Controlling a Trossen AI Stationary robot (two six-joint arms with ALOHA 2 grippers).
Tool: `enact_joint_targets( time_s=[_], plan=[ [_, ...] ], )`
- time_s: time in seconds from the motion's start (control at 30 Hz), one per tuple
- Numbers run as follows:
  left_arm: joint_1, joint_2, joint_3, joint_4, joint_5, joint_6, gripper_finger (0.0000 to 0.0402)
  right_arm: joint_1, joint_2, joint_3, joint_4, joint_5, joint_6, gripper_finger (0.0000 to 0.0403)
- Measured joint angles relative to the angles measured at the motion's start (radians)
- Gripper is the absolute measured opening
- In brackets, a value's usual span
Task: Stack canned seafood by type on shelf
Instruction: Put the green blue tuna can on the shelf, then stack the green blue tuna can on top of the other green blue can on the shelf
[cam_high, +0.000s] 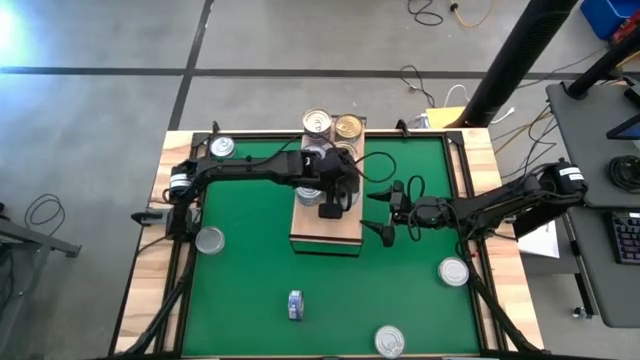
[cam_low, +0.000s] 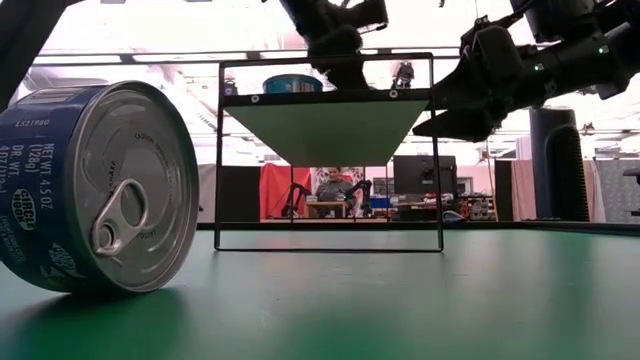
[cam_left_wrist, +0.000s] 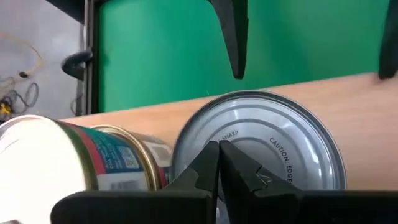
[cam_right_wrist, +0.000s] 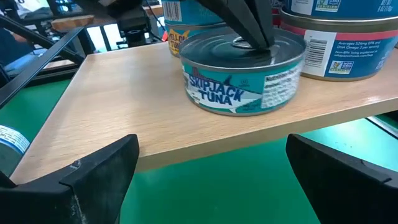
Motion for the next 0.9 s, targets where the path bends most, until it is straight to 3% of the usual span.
enact_joint_targets(
  time_s=[0.37, 0.53, 0.63, 0.8, 0.9],
  plan=[
    [-0.025, -0.019, 0.518, -0.454, -0.009, 0.008, 0.0, 0.001, -0.003, 0.002, -0.04, 0.017, 0.051, 0.04],
    [0.008, -0.217, 0.368, -0.416, -0.158, -0.045, 0.0, 0.012, -0.003, 0.002, -0.057, 0.021, 0.06, 0.04],
    [0.068, -0.331, 0.234, -0.359, -0.177, -0.126, 0.0, 0.018, -0.003, 0.001, -0.06, 0.021, 0.056, 0.04],
    [0.197, -0.532, -0.064, -0.134, -0.192, -0.291, 0.0, 0.02, -0.002, 0.0, -0.064, 0.02, 0.05, 0.04],
    [0.274, -0.636, -0.274, 0.034, -0.334, -0.407, 0.0, 0.029, -0.002, -0.001, -0.074, 0.017, 0.059, 0.04]
  ],
)
